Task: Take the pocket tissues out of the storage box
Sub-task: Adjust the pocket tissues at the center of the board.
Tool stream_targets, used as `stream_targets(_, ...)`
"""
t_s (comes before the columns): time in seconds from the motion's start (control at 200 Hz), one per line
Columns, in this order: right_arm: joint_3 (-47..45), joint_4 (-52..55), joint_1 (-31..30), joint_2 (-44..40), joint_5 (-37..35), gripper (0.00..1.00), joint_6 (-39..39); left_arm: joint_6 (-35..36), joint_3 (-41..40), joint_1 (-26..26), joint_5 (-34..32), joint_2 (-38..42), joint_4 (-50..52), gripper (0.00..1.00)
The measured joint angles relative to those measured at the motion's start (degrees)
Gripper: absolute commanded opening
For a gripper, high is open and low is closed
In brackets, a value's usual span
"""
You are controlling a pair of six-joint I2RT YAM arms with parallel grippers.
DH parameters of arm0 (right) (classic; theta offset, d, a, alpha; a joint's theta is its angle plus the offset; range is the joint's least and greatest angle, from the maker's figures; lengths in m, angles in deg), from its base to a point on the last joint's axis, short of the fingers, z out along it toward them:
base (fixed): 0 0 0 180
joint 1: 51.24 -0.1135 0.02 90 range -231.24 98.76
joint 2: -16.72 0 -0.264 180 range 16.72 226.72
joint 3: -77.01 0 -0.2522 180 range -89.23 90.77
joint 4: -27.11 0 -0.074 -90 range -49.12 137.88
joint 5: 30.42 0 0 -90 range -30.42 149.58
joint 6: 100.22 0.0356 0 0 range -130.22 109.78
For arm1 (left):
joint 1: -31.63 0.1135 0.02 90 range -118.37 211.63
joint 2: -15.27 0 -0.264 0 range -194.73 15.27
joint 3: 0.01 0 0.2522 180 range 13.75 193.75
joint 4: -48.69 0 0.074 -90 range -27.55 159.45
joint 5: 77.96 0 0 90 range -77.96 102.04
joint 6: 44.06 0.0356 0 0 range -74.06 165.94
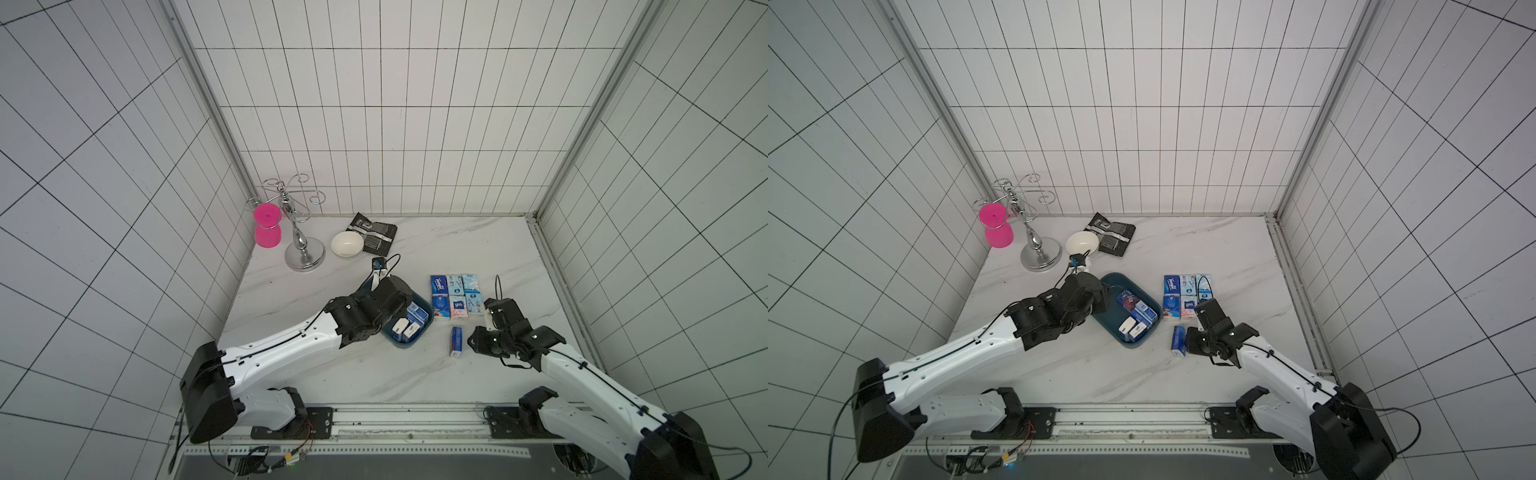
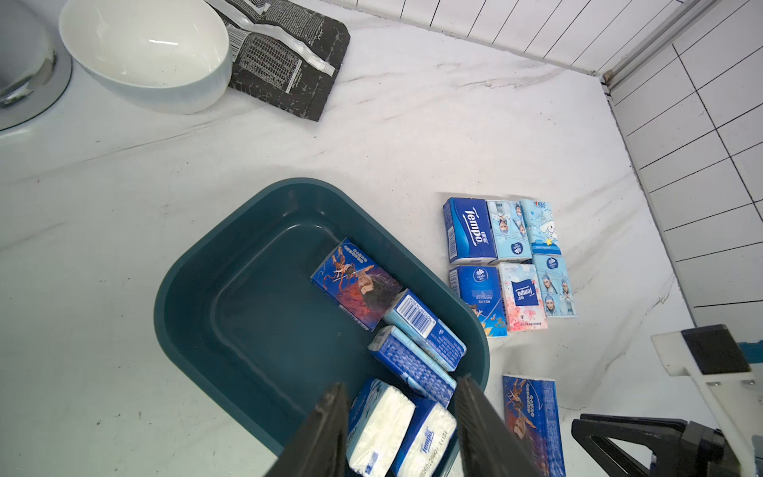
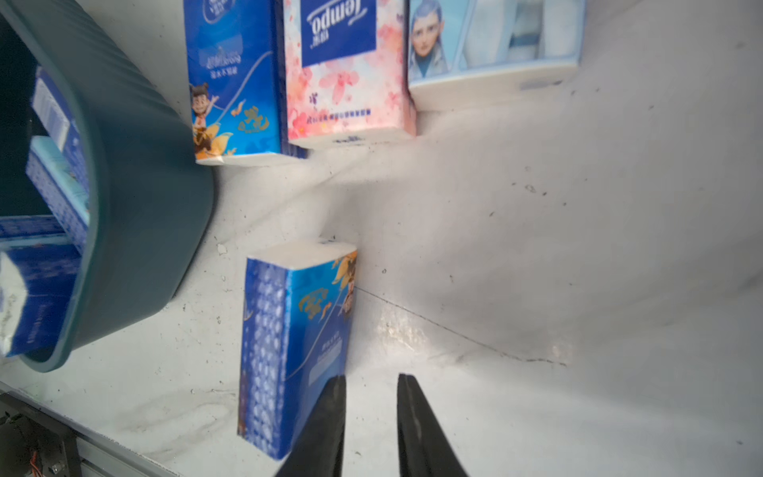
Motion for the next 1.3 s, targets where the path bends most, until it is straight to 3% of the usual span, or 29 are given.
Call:
stream_targets(0.69, 1.7, -6.6, -8.5, 9.0, -2.3, 0.28, 2.8, 1.1, -4.1, 4.7, -0.3, 6.1, 0.5, 0.46)
stream_targets(0.95, 2.3, -6.6, -8.9, 8.6, -4.2, 0.37, 3.0, 1.8, -4.1, 4.9, -0.2, 6.1, 0.5, 0.47)
stream_targets(1.304, 2.3, -12.2, -9.0, 10.6, -0.7, 0.38, 3.7, 1.9, -4.1, 5.3, 0.5, 6.1, 0.5, 0.47)
